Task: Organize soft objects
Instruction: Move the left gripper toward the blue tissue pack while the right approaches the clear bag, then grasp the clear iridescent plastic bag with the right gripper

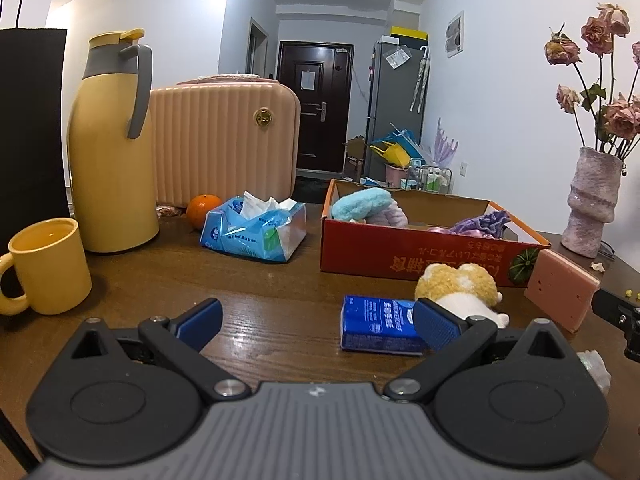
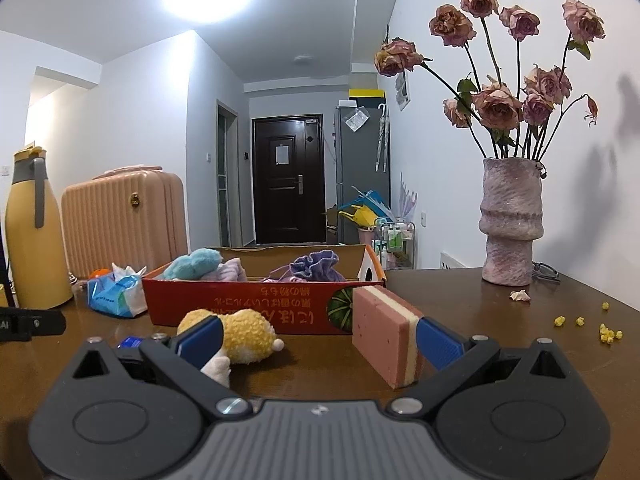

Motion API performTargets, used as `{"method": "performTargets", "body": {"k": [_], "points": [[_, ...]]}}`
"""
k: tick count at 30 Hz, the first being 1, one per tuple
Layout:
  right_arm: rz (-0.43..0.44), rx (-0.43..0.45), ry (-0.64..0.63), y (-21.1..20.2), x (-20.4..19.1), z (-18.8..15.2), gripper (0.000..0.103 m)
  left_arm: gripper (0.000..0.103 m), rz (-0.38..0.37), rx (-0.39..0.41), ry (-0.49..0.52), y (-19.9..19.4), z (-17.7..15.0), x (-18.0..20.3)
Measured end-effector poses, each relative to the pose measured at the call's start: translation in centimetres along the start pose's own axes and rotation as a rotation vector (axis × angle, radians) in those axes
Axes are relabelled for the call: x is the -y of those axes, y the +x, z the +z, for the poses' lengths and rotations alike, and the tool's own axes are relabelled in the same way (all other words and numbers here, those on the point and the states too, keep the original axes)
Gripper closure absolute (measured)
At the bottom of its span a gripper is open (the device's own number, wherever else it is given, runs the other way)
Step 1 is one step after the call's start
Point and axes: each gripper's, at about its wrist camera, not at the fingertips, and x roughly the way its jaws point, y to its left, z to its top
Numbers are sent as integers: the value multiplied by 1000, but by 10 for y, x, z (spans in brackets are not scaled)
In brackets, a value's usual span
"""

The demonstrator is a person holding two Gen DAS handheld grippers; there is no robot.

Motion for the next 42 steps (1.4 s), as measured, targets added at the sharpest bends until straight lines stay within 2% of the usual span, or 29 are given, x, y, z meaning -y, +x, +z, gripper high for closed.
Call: {"method": "performTargets", "body": {"k": [17, 32, 36, 38, 40, 42], "points": [[-1, -61, -20, -22, -4, -11, 0, 0, -43, -26, 27, -17, -14, 6], [10, -270, -26, 12, -9, -23, 0, 0, -47, -47, 21, -14, -15, 5], [25, -319, -28, 22, -11, -25, 8, 0, -45, -61, 17, -10, -15, 4], [37, -337, -33, 26, -12, -25, 15, 0, -43, -64, 18, -10, -15, 4], [53, -353, -36, 29, -14, -25, 30, 0, -41, -67, 20, -9, -16, 4], [72, -376, -36, 34, -15, -26, 36, 0, -38, -69, 22, -9, -16, 5]]}}
